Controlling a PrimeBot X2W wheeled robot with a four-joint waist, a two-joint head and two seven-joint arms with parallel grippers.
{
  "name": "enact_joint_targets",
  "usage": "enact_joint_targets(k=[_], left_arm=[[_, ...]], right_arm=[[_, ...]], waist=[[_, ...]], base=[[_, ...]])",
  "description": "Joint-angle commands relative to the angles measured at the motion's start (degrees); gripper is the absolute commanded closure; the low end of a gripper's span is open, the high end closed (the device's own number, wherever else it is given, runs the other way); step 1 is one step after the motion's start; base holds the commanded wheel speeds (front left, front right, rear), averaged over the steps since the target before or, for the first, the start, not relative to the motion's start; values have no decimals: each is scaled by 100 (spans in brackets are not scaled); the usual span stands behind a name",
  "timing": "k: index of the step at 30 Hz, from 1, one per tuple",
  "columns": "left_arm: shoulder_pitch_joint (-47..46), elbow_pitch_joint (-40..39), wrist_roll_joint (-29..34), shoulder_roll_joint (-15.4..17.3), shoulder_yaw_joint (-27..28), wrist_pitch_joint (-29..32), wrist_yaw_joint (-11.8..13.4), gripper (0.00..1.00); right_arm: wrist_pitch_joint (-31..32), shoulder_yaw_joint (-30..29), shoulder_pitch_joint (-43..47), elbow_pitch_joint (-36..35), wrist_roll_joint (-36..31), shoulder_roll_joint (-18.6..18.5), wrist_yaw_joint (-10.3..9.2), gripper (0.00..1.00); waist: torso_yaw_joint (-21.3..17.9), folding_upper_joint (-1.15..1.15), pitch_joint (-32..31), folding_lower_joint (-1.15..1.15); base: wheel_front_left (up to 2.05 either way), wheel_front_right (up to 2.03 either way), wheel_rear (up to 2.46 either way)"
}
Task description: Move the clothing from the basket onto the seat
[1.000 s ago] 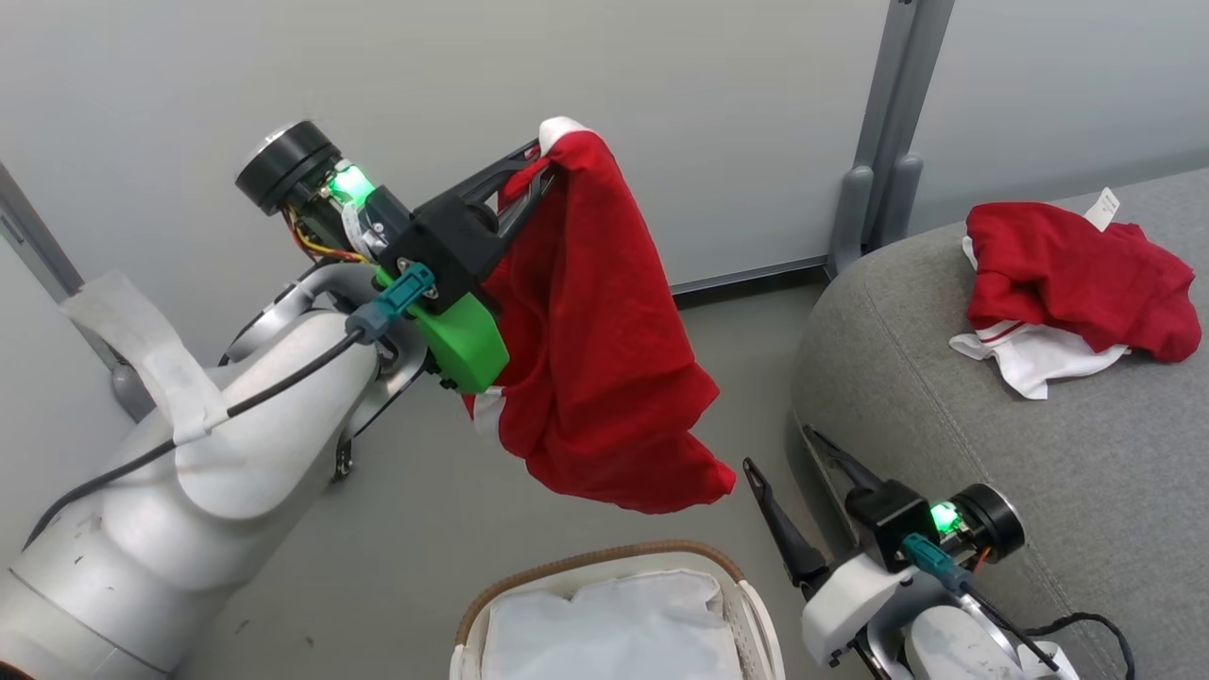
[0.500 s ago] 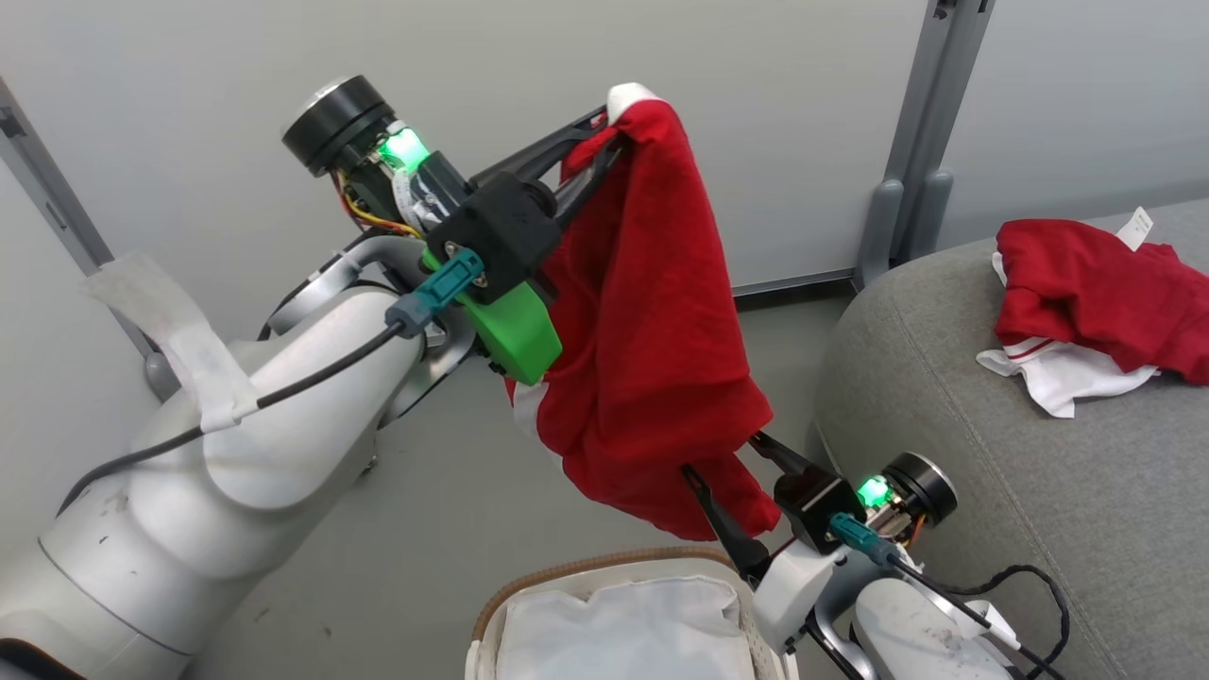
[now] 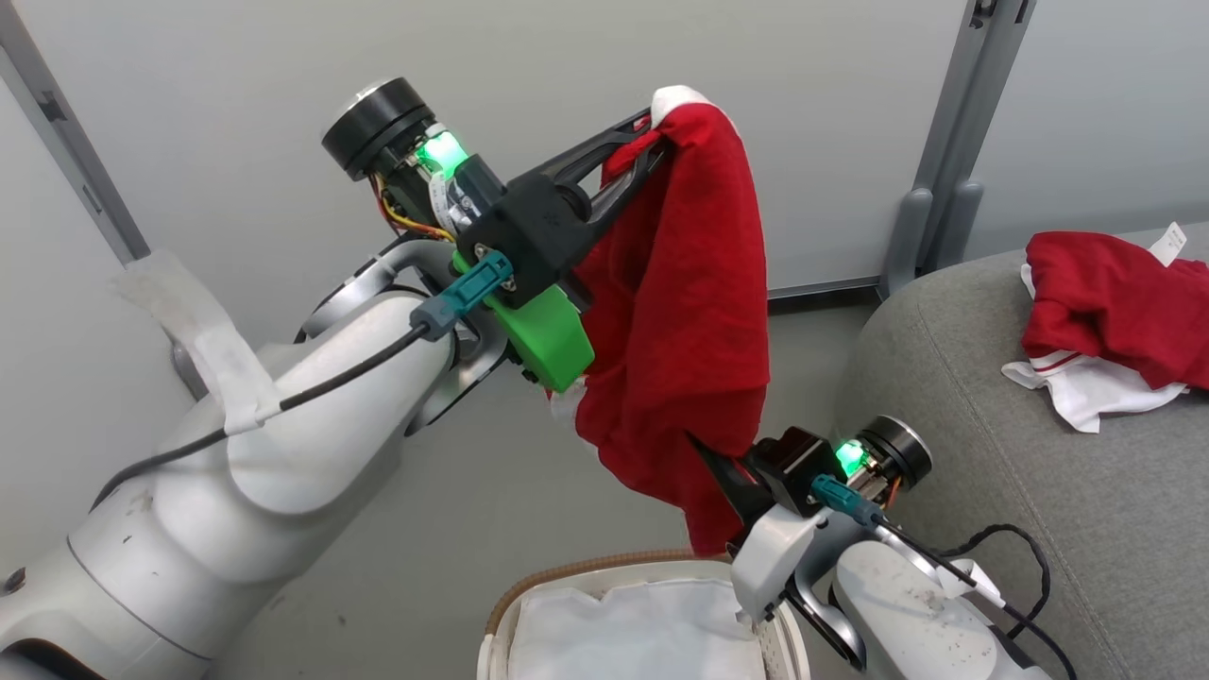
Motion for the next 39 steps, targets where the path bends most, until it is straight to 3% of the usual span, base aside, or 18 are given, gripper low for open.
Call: enact_joint_targets(k=[1,9,14,15,17,18,19,20,27,39], left_arm=[[161,54,-97,45,24,-22,44,100],[625,312,-370,123,70,-92,197,100],[1151,537,-668,3,133,-297,353,99],[1260,578,-728,-22,144,-334,388,82],[1508,671,-805,-91,171,-425,466,58],[1625,731,-795,-121,169,-478,512,36],[1720,782,-793,-146,171,-510,548,5],[1866,835,-841,-184,188,-536,576,0],[2614,1040,-963,-486,505,-625,692,0],[3947,894,-579,-867,1355,-622,426,0]], right_arm=[[-28,-30,86,-56,32,-21,-8,100],[-28,-256,347,-310,-5,-22,-7,100],[-28,-496,496,-511,-36,-21,-8,100],[-28,-548,517,-550,-49,-21,-7,100],[-28,-676,568,-649,-87,-21,-7,100],[-28,-750,599,-697,-105,-21,-8,100],[-28,-799,624,-741,-118,-21,-7,100],[-28,-875,643,-796,-134,-21,-7,100],[-28,-1183,784,-1092,-220,-21,-7,100],[-28,-1509,999,-1294,-294,-21,-7,100]], waist=[[0,0,3,0],[-52,0,10,0],[-97,0,18,0],[-103,0,21,0],[-116,0,26,0],[-127,0,31,0],[-135,0,35,0],[-145,0,41,0],[-155,0,68,0],[-110,0,95,0]], base=[[0,0,0],[0,0,0],[0,0,0],[0,0,0],[0,0,0],[0,0,0],[0,0,0],[0,0,0],[0,0,0],[0,0,0]])
